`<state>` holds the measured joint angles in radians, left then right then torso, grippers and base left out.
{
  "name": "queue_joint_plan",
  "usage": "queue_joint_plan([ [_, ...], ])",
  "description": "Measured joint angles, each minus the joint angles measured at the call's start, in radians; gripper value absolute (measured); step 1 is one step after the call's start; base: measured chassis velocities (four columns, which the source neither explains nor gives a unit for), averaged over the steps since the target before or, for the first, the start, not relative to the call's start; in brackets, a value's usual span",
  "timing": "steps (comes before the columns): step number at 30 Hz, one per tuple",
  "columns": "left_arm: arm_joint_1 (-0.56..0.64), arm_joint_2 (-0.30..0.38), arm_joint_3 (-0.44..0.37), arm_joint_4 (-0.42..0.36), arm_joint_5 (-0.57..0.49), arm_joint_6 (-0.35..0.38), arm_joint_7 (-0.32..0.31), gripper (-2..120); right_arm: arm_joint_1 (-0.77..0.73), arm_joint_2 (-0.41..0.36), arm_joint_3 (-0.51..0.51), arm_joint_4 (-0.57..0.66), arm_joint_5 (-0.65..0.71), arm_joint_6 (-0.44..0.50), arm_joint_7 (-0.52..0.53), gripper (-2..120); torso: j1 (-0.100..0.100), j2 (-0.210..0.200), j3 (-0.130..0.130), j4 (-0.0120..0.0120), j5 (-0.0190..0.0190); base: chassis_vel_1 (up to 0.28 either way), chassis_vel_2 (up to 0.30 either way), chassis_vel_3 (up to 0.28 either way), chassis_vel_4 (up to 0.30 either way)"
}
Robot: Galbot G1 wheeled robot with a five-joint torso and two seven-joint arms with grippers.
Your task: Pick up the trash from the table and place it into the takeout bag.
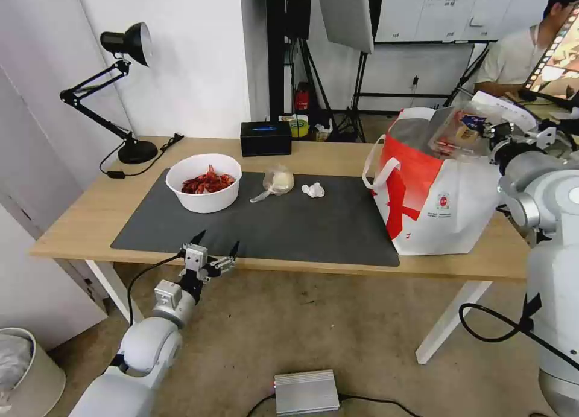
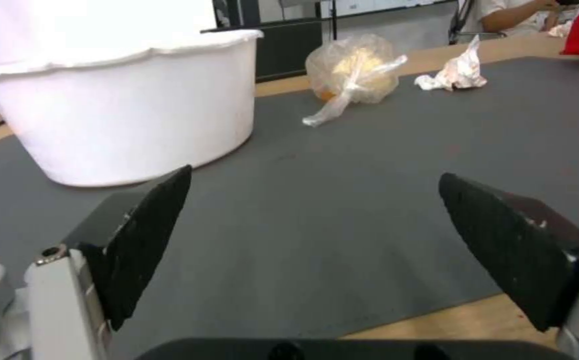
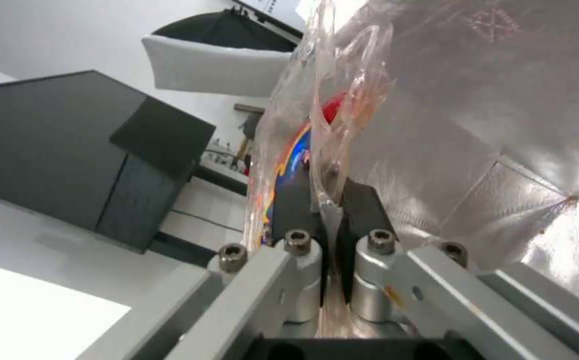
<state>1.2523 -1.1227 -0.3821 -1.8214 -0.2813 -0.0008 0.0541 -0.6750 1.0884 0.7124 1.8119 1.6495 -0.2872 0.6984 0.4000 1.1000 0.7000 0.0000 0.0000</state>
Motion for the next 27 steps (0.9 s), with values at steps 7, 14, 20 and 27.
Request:
queue_joint_plan([
  [7, 0.004, 0.0, 0.0, -0.002, 0.0, 0.0, 0.0, 100, -0.011, 0.004, 0.004, 0.011, 0.003, -0.001, -0.004, 25, 0.0, 0.0, 0.0, 0.0, 0.0, 0.0, 0.0, 0.0, 0.0],
  [14, 0.008, 0.003, 0.001, -0.009, 0.0, 0.0, 0.0, 100, -0.023, 0.007, 0.009, 0.018, 0.004, -0.002, -0.004, 51, 0.0, 0.0, 0.0, 0.0, 0.0, 0.0, 0.0, 0.0, 0.0],
  [20, 0.01, 0.003, -0.001, -0.014, 0.0, 0.0, 0.0, 100, -0.04, 0.007, 0.012, 0.032, 0.004, -0.003, -0.004, 71, 0.0, 0.0, 0.0, 0.0, 0.0, 0.0, 0.0, 0.0, 0.0],
  [27, 0.015, 0.002, -0.006, -0.021, 0.0, 0.0, 0.0, 100, -0.06, 0.007, 0.016, 0.054, 0.005, -0.003, -0.009, 96, 0.0, 0.0, 0.0, 0.0, 0.0, 0.0, 0.0, 0.0, 0.0],
])
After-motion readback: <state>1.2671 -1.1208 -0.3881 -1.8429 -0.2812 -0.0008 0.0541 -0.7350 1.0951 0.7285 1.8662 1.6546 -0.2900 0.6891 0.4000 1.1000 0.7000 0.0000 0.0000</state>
